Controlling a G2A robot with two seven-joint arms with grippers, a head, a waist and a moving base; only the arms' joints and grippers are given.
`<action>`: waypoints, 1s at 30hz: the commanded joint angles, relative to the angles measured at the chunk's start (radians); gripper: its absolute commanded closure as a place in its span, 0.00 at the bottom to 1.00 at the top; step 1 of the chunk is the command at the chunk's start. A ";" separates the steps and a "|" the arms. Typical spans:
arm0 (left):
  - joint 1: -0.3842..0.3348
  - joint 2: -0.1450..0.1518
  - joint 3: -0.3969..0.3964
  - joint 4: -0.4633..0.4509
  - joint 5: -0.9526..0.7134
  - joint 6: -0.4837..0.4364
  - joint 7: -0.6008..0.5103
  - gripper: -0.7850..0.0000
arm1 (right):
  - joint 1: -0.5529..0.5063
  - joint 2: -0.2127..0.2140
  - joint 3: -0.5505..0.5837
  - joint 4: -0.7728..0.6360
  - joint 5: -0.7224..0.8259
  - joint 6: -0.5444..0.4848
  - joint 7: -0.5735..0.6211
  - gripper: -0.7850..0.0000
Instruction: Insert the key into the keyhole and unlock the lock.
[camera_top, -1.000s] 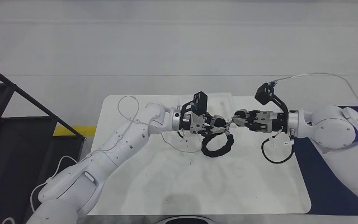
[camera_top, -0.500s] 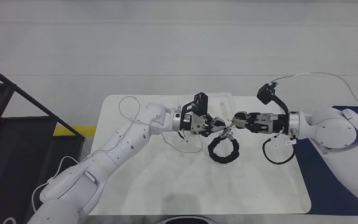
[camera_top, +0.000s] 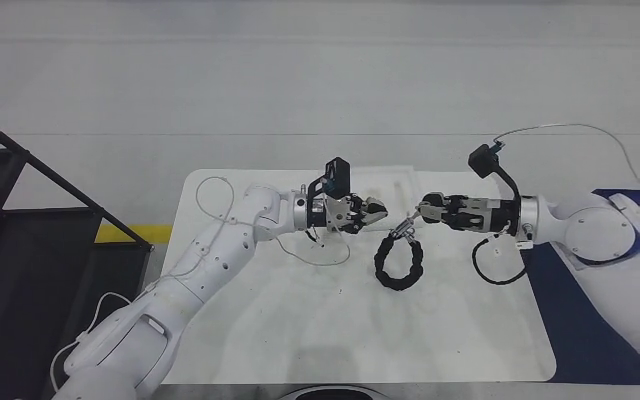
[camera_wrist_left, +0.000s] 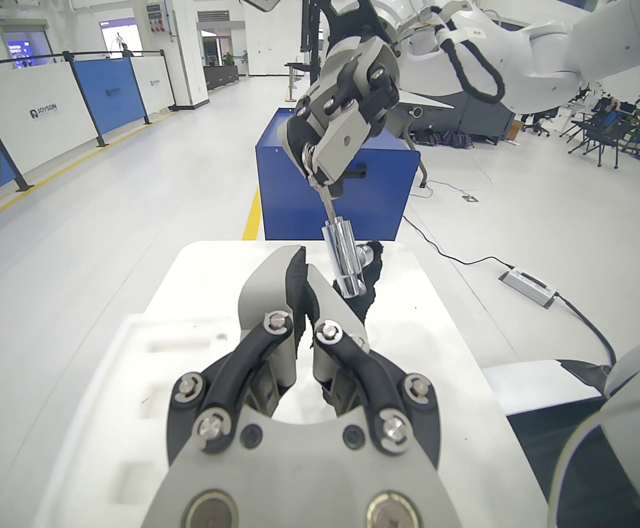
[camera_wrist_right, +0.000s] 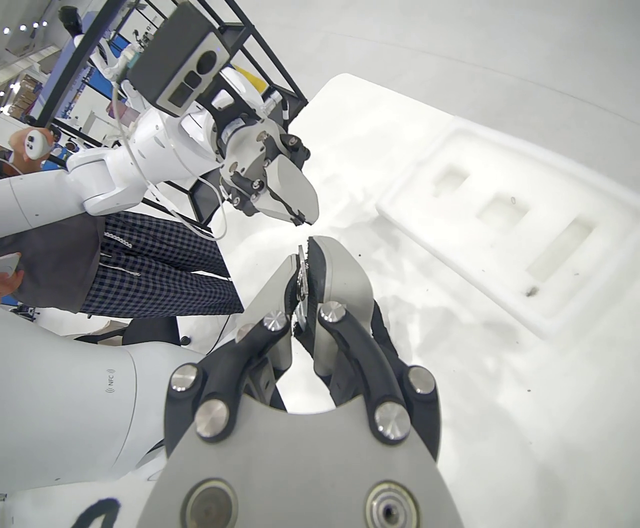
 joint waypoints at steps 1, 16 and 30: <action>0.005 0.003 -0.002 0.001 -0.007 -0.010 -0.017 1.00 | 0.002 -0.002 0.000 0.006 -0.002 -0.014 0.000 1.00; -0.030 0.046 0.059 -0.043 -0.197 -0.010 -0.150 0.00 | 0.017 -0.016 -0.002 0.002 -0.053 -0.097 -0.001 1.00; -0.142 0.041 0.249 -0.028 -0.335 -0.010 -0.195 0.00 | 0.013 -0.022 0.006 -0.053 -0.131 -0.172 -0.013 1.00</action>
